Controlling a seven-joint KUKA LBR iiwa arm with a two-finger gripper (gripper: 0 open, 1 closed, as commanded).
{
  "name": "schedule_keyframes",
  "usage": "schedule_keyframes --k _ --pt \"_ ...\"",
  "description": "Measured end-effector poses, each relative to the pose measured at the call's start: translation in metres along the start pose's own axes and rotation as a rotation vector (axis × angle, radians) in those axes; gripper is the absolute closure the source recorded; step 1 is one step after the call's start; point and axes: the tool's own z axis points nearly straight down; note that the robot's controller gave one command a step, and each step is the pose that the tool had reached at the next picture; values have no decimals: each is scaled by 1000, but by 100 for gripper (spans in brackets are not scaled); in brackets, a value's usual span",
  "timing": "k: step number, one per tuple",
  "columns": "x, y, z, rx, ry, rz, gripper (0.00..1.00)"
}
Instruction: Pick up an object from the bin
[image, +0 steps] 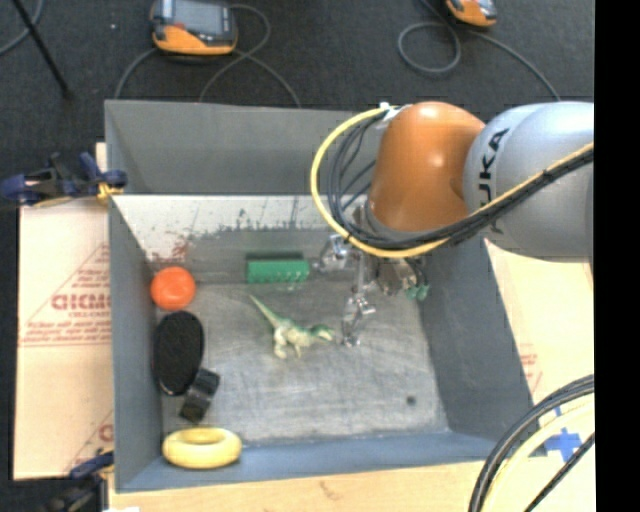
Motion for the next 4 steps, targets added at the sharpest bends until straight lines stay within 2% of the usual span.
schedule_keyframes --k 1,2,3,4 --pt "-17 1 45 2 -9 -24 0" --pt "-19 -6 101 -1 -1 -268 100" --pt "-19 -6 101 -1 -1 -267 100" --pt "29 -8 -31 -2 -1 -124 100"
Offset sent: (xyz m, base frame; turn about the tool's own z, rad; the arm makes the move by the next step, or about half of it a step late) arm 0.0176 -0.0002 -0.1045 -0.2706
